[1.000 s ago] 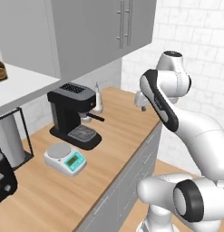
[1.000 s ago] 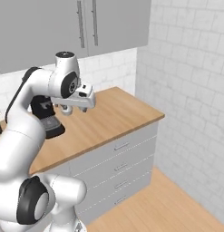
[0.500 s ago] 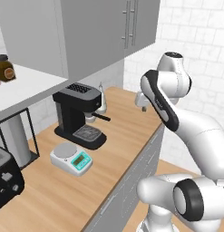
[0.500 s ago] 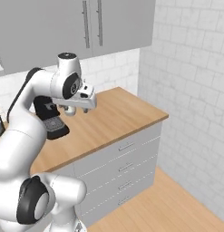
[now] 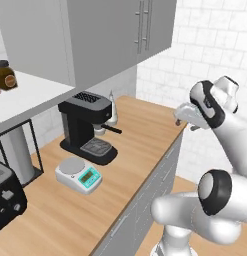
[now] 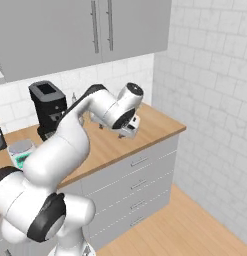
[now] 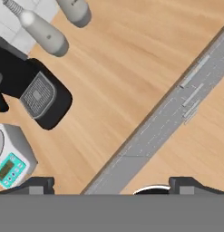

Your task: Take a straw from the drawer in front and place it inside the glass cup on the dining counter.

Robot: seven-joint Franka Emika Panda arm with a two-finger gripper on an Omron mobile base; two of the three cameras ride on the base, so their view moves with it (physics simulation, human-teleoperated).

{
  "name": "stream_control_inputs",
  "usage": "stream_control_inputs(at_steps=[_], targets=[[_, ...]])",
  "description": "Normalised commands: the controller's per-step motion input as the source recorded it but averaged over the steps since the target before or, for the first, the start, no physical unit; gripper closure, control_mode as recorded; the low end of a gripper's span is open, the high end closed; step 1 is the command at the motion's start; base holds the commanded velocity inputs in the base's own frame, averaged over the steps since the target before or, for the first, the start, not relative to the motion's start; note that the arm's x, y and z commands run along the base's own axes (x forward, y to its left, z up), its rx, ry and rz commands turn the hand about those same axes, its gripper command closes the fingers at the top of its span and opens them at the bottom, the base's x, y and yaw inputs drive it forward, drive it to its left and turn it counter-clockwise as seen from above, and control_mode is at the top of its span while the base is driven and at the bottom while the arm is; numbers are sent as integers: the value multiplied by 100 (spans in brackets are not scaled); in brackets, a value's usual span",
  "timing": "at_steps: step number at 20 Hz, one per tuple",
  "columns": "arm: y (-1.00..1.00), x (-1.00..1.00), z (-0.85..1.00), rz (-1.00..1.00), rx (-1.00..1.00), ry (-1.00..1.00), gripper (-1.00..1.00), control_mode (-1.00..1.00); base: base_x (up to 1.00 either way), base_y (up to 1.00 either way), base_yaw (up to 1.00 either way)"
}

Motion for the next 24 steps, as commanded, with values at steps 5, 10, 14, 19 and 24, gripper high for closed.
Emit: stream_control_inputs(at_steps=[5, 10, 14, 19, 24], targets=[[-100, 23, -83, 2, 55, 0, -100, -100, 0, 0, 0], [-80, 13, -65, 1, 40, -1, -100, -100, 0, 0, 0], [-4, 0, 0, 0, 2, 1, -100, -100, 0, 0, 0], [0, 0, 0, 0, 0, 0, -100, -100, 0, 0, 0], [0, 0, -1, 0, 0, 0, -100, -100, 0, 0, 0]])
